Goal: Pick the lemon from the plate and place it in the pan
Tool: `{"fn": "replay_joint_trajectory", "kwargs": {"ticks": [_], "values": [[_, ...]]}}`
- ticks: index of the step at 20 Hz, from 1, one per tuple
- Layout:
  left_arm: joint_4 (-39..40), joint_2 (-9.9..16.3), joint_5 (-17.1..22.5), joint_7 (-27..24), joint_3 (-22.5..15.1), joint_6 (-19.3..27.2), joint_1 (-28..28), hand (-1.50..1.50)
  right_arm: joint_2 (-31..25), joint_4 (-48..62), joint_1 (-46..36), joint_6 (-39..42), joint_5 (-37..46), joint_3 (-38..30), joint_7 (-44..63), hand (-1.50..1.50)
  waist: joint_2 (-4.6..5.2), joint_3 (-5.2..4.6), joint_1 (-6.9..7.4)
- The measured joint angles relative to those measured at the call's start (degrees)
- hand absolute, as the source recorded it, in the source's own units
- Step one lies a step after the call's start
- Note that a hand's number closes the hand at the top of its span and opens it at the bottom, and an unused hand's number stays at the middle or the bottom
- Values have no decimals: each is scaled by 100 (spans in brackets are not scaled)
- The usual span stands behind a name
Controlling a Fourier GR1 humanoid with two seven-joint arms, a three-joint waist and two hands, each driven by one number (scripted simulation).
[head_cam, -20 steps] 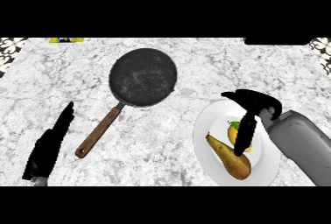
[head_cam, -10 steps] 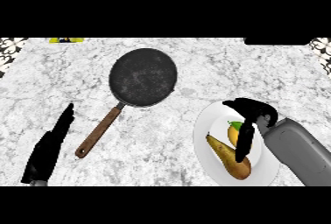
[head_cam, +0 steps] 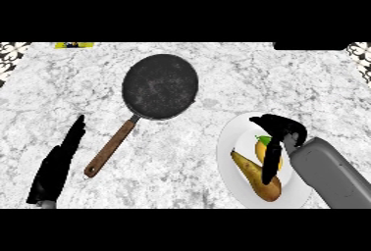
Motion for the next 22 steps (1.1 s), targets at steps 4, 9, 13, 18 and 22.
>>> {"fn": "replay_joint_trajectory", "kwargs": {"ticks": [4, 9, 13, 18, 22], "values": [[43, -24, -4, -39, 159, -144, 8, 0, 85, 116, 223, 89, 339, -162, -254, 150, -7, -4, 0], [172, -165, -141, -144, 239, -208, 13, 0, 384, 107, 369, 4, 738, -462, -402, 150, -33, -32, -13], [59, -159, -143, 87, 329, -320, -96, 0, 556, 181, 450, -18, 865, -698, -502, 150, -56, -53, -23], [-138, -237, -234, 82, 315, -319, 118, 0, 869, -52, 701, -459, 1151, -863, -142, 150, -70, -58, -39], [-134, -259, -258, 32, 328, -300, 203, 0, 1295, -380, 981, -1342, 1791, -798, 520, 150, -77, -40, -78]]}}
